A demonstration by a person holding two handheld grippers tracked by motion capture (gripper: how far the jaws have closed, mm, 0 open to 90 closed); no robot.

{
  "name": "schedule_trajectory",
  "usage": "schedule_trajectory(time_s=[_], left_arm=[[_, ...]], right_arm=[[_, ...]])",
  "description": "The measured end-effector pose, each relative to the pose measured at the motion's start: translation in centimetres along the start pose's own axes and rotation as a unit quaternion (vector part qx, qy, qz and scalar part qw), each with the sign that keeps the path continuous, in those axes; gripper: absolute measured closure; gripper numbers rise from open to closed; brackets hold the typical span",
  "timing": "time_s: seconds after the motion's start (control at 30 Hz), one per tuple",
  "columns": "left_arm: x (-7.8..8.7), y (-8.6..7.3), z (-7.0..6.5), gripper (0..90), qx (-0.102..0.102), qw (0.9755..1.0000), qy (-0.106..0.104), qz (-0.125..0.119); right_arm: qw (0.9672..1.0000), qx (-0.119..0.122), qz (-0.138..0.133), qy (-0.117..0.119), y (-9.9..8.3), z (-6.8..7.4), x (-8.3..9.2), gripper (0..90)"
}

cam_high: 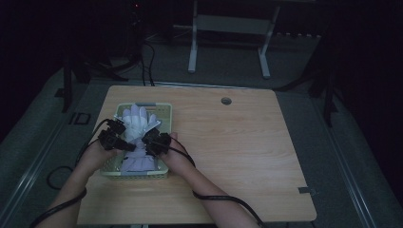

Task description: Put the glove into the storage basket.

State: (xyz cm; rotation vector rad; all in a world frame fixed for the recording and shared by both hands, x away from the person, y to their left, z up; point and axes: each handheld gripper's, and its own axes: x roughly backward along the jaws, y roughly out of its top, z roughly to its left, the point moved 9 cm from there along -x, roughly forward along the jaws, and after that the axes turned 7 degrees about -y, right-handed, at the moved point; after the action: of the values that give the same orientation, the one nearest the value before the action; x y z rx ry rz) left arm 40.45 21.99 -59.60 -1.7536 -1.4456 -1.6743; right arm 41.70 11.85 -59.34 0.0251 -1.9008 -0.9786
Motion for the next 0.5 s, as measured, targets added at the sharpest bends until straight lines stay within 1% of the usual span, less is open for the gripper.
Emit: schedule_trajectory(time_s=[0.03,0.07,0.13,0.17,0.23,0.3,0.37,0.4,0.47,0.5], left_arm=[[-0.1,0.1,0.1,63.9,-0.005,0.9999,0.016,0.004],[-0.3,0.2,0.1,61.3,-0.006,0.9995,0.03,0.006],[-0.4,0.3,0.2,58.4,-0.004,0.9988,0.048,0.005],[-0.5,0.3,0.2,57.5,-0.002,0.9985,0.054,0.005],[-0.6,0.4,0.1,56.4,-0.001,0.9979,0.064,0.004],[-0.7,0.5,0.0,55.6,-0.002,0.9974,0.072,0.003],[-0.8,0.8,-0.2,54.2,-0.008,0.9963,0.086,0.001],[-0.9,0.8,-0.2,53.5,-0.011,0.9959,0.09,0.002],[-1.0,1.0,-0.4,52.7,-0.01,0.9955,0.095,-0.001],[-1.0,1.1,-0.4,52.4,-0.014,0.9952,0.097,0.0]], right_arm=[[1.0,-0.003,0.003,-0.001,0.0,0.0,0.0,68.7],[1.0,-0.004,0.005,-0.003,-0.1,0.0,-0.1,67.2],[0.9999,-0.006,0.007,-0.004,-0.1,0.0,-0.1,65.0],[0.9999,-0.01,0.007,-0.003,-0.1,0.0,-0.1,63.5],[0.9999,-0.01,0.008,0.004,-0.1,-0.1,0.0,60.8],[0.9997,-0.018,0.01,0.011,-0.1,-0.3,0.1,57.7],[0.9996,-0.017,0.012,0.016,-0.1,-0.6,0.3,56.2],[0.9995,-0.023,0.011,0.021,-0.1,-0.7,0.4,55.3],[0.9996,-0.019,0.007,0.021,-0.2,-0.9,0.4,53.9],[0.9996,-0.018,0.005,0.021,-0.2,-1.0,0.5,53.2]])
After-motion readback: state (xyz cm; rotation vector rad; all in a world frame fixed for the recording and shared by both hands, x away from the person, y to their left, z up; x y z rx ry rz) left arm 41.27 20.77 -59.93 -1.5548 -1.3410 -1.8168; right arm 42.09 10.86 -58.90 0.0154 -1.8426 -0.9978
